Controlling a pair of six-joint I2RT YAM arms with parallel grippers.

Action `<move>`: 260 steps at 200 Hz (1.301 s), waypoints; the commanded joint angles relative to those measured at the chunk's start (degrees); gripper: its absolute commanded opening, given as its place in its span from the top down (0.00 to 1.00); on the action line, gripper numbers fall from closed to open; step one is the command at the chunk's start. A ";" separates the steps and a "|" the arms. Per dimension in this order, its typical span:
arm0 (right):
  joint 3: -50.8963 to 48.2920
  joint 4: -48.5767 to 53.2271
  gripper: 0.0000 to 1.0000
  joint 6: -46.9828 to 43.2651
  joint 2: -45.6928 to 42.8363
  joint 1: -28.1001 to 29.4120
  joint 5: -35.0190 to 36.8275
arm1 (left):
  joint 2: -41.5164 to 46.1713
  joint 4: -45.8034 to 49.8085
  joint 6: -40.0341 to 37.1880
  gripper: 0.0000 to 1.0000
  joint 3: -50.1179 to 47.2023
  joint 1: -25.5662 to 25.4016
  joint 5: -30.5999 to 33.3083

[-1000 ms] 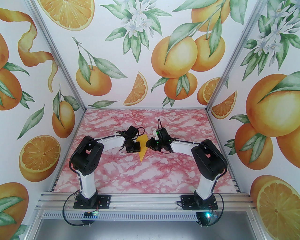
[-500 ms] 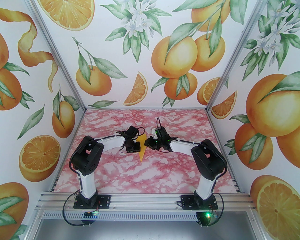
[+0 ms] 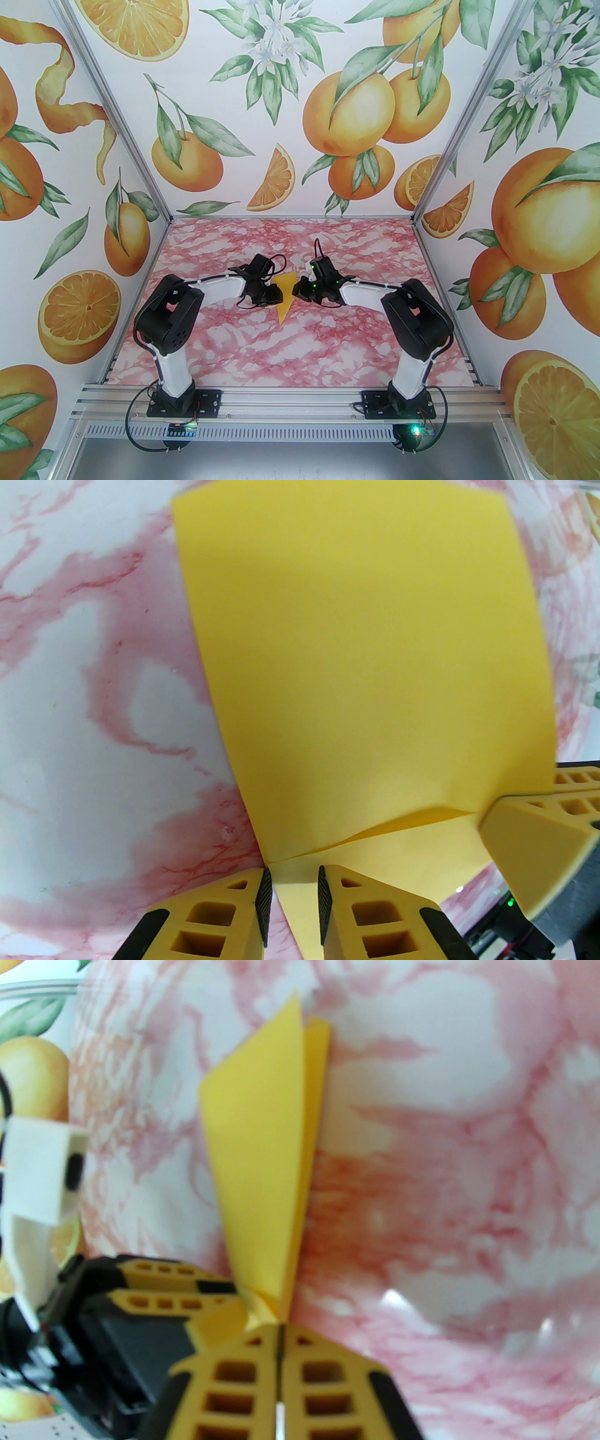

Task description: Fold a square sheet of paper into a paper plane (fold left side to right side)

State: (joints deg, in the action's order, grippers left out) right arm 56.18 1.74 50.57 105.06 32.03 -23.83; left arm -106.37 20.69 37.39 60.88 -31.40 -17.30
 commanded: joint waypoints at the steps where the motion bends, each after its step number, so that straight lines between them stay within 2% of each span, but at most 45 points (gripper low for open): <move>1: -0.30 -1.09 0.94 0.67 -0.48 0.71 1.49 | 0.00 -4.79 1.75 0.76 -2.16 0.28 0.19; 68: 2.60 2.36 0.93 -0.29 0.39 1.79 2.77 | -2.93 -1.98 0.33 0.84 -0.36 -1.28 3.26; 112: 4.51 3.53 0.91 -0.38 1.36 2.13 2.99 | -3.65 -0.58 -0.27 0.84 0.73 -2.26 4.63; 149: 6.52 4.41 0.86 -0.47 2.55 2.58 2.57 | -3.85 -0.54 -0.20 0.85 1.08 -2.68 4.58; 260: 10.96 10.59 0.88 -2.35 5.33 3.96 4.33 | -3.94 -0.69 -0.24 0.85 1.43 -2.79 4.48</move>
State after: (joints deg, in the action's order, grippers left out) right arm 64.84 9.26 49.52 108.51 35.24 -21.34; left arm -106.83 22.61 37.52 62.02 -32.97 -13.28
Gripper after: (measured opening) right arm 0.130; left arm 0.152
